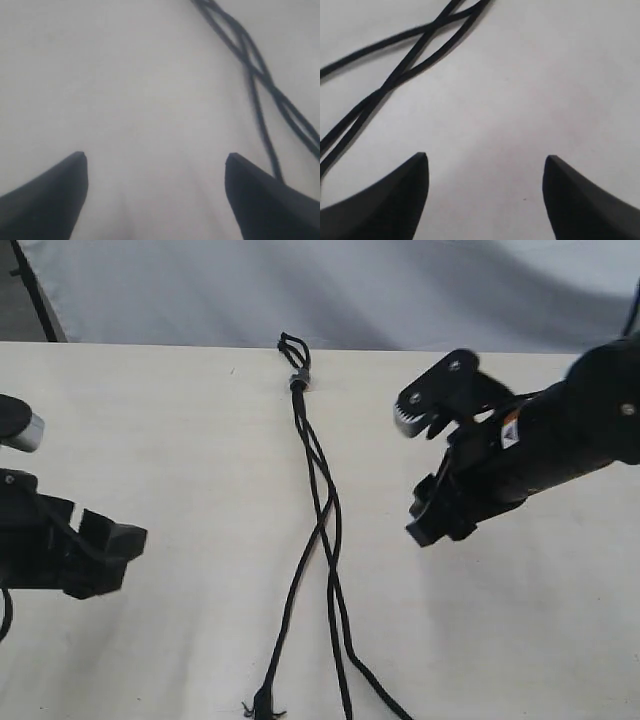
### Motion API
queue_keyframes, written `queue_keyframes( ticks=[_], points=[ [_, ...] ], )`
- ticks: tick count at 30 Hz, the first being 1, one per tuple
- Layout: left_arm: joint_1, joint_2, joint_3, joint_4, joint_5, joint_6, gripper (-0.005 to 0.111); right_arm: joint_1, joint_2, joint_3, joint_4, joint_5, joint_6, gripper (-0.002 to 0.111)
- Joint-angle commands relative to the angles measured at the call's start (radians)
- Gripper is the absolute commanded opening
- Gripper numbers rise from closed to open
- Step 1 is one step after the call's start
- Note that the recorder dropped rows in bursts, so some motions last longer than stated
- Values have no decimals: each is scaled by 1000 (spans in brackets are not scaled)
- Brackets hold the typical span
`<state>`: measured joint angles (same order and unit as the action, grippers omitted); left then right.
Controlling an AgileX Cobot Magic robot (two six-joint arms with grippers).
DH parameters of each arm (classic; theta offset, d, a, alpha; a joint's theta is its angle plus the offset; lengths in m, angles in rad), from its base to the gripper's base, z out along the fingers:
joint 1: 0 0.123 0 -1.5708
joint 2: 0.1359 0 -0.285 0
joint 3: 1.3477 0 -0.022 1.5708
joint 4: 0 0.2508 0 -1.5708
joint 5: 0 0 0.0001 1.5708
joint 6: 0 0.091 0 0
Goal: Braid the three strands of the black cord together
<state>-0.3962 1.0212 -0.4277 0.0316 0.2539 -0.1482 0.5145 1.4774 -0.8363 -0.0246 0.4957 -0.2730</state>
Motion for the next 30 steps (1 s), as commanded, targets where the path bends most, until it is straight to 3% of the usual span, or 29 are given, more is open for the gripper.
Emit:
queue_keyframes(
  ticks=[1,9,14,19,23,30],
  points=[
    [-144,48,-51,-137,24,102,72,-62,-122,113,-3,-191,77,62],
    [-377,363,-254,-139,50,102,72,-63,-309,324,0,-341,114,62],
    [-520,673,-509,-135,249,133,72,-63,-359,361,0,-344,116,62],
    [-553,798,-609,-148,321,133,72,-74,-359,361,-4,-348,116,62],
    [-553,855,-618,-166,324,133,72,-160,-359,361,-2,-357,130,62],
    [-553,909,-621,-175,328,143,70,-175,-359,365,0,-361,141,62]
  ],
)
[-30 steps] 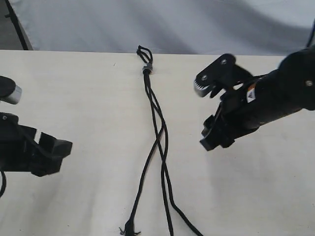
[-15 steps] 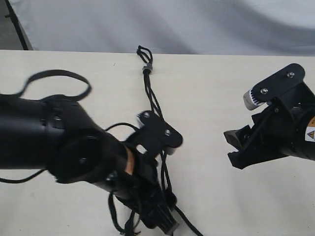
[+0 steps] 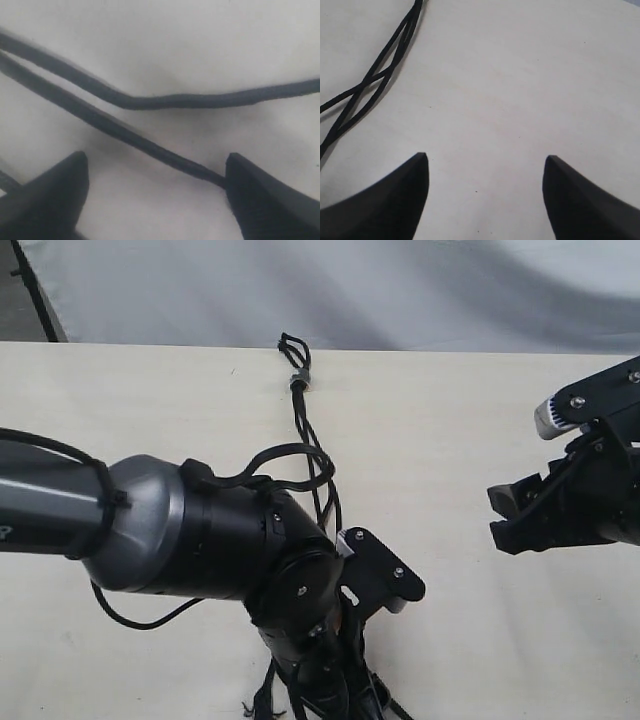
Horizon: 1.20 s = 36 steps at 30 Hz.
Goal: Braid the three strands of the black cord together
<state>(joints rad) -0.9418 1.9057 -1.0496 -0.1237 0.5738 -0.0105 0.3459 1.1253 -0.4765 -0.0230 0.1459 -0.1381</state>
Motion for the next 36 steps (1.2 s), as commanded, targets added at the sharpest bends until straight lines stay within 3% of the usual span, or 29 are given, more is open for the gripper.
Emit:
queue_keyframes(
  ticks=[1,4,8,9,14,23,26,36],
  points=[
    [-7,26,1,-20,11,5,67,-7,-7,6,-1,-11,6,62],
    [-7,26,1,-23,13,5,47,-7,-5,6,-1,-11,6,62],
    [-7,26,1,-16,11,10,3,-7,-5,6,-1,-13,8,62],
    [-7,24,1,-9,11,10,1,-7,-5,6,-1,-13,8,62],
    [-7,-11,-30,100,92,10,1,-7,-5,6,-1,-13,8,62],
    [-3,-143,-84,567,286,-129,1,-7,-5,6,-1,-7,13,62],
    [29,-147,-80,598,310,-129,1,-7,-5,6,-1,-7,13,62],
    [239,-147,180,558,8,-133,1,-7,-5,6,-1,-7,15,62]
  ],
)
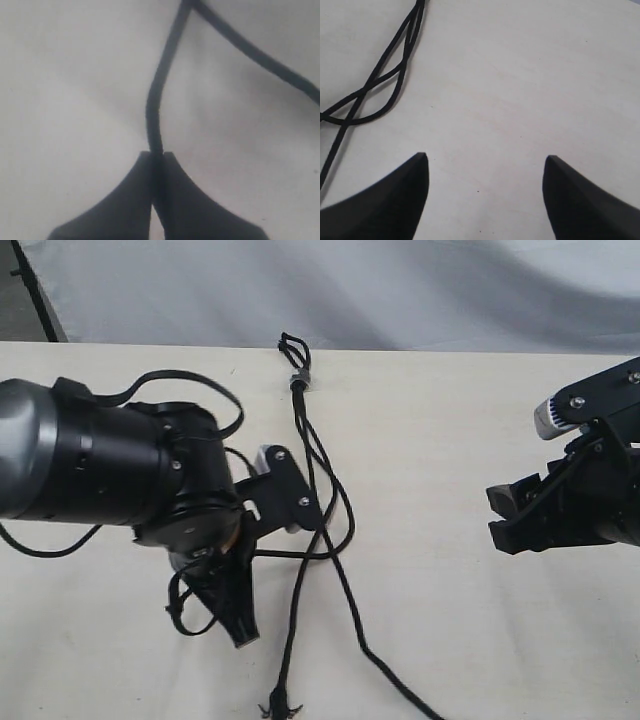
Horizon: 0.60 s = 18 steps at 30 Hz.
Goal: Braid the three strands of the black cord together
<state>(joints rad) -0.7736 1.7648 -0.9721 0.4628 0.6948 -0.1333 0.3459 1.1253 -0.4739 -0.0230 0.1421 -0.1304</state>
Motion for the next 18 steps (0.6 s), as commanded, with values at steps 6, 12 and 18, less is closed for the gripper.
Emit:
queue_keyframes(
  ticks=[6,12,18],
  points=[
    [101,-6,224,-62,-188,-32,1,-7,-5,3,-1,-3,7,62],
    [101,-6,272,-144,-241,-30,1,-7,-5,3,-1,-3,7,62],
    [101,-6,278,-164,-234,-28,1,-7,-5,3,-1,-3,7,62]
  ],
)
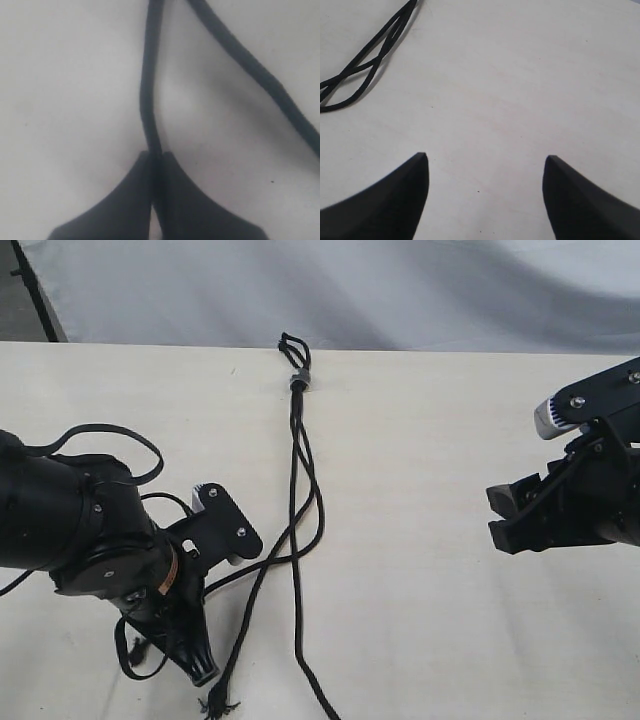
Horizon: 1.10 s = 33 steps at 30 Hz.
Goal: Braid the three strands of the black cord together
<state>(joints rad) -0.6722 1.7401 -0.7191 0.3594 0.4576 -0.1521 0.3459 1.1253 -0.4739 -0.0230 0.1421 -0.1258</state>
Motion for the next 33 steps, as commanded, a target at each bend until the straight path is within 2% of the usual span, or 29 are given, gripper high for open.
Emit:
queue_keyframes(
  ticks=[1,6,8,11,14,19,21,26,33],
  points=[
    [0,19,25,-60,0,-9,1,-7,-5,3,-1,-3,3,62],
    [0,19,25,-60,-8,-16,2,-7,-5,3,-1,-3,3,62],
    [0,19,25,-71,-8,-16,8,-7,-5,3,-1,-3,5,62],
    [0,19,25,-106,14,-12,32,-7,-5,3,-1,-5,5,62],
    [0,19,25,-158,80,-9,46,-7,-5,3,7,-5,5,62],
    [0,19,25,-367,112,169,47,-7,-5,3,23,-11,5,62],
    [-24,19,25,-445,139,234,47,-7,-5,3,23,-20,5,62],
    [-107,19,25,-448,143,234,47,-7,-5,3,23,-19,5,62],
    [-117,-72,-20,-444,212,232,47,-7,-5,3,23,-11,5,62]
  ],
)
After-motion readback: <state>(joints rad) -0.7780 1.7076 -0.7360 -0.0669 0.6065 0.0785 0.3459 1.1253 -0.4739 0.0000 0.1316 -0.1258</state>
